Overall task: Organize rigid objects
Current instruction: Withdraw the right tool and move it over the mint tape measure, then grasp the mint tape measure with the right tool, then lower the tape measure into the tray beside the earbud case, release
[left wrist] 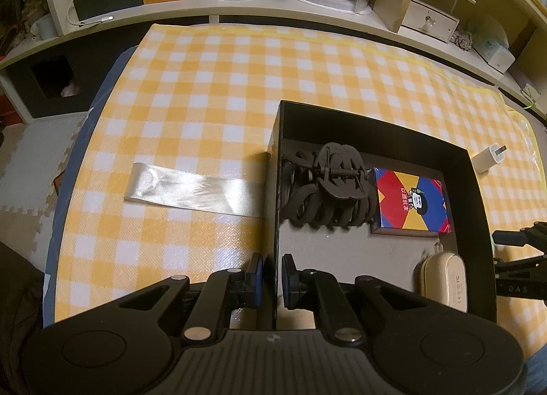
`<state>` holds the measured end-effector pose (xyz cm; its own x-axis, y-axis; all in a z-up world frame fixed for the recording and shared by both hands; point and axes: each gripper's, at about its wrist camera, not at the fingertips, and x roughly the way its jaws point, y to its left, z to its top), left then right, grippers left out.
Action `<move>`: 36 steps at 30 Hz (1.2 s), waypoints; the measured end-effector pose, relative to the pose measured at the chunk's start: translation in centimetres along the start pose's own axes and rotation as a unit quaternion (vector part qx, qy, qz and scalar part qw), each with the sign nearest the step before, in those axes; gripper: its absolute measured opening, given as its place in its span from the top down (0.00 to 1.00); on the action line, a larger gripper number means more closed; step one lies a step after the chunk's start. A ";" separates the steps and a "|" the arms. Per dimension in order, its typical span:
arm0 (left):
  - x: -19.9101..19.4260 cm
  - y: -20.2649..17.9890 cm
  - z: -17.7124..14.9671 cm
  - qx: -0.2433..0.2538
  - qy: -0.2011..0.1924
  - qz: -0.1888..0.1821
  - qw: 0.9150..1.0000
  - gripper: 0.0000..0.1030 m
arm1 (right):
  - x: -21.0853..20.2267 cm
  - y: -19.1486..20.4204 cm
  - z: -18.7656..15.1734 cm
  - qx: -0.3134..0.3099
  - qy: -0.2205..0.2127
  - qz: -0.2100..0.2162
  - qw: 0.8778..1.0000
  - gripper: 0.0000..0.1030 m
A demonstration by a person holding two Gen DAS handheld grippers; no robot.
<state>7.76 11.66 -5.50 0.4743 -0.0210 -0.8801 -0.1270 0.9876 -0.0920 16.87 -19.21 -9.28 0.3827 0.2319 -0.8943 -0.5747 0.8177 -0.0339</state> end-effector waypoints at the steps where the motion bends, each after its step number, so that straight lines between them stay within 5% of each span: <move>1: 0.0 0.0 0.0 0.000 0.000 0.000 1.000 0.89 | 0.0 -0.1 0.1 0.002 0.000 0.003 1.000 0.38; 4: 0.0 0.0 0.0 0.000 0.000 0.000 1.000 0.89 | -0.2 -0.1 0.0 0.002 -0.003 0.014 1.000 0.51; 13: 0.0 -0.1 0.0 0.001 0.000 0.001 1.000 0.89 | -0.7 0.0 -0.1 0.010 0.002 -0.001 1.000 0.51; 21: 0.0 -0.1 0.0 0.001 0.000 0.001 1.000 0.89 | -5.1 -0.4 -0.1 0.046 -0.053 0.000 0.998 0.51; 29: -0.1 -0.1 0.0 0.002 -0.001 0.002 1.000 0.89 | -9.4 3.1 1.1 0.020 -0.102 0.059 0.993 0.51; 36: -0.1 -0.1 0.1 0.002 -0.001 0.002 1.000 0.89 | -7.5 8.4 2.5 -0.007 -0.039 0.132 0.990 0.51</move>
<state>7.79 11.62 -5.40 0.4763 -0.0173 -0.8791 -0.1249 0.9883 -0.0872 10.96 -12.79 -1.72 0.2717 0.4775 -0.8355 -0.6726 0.7152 0.1901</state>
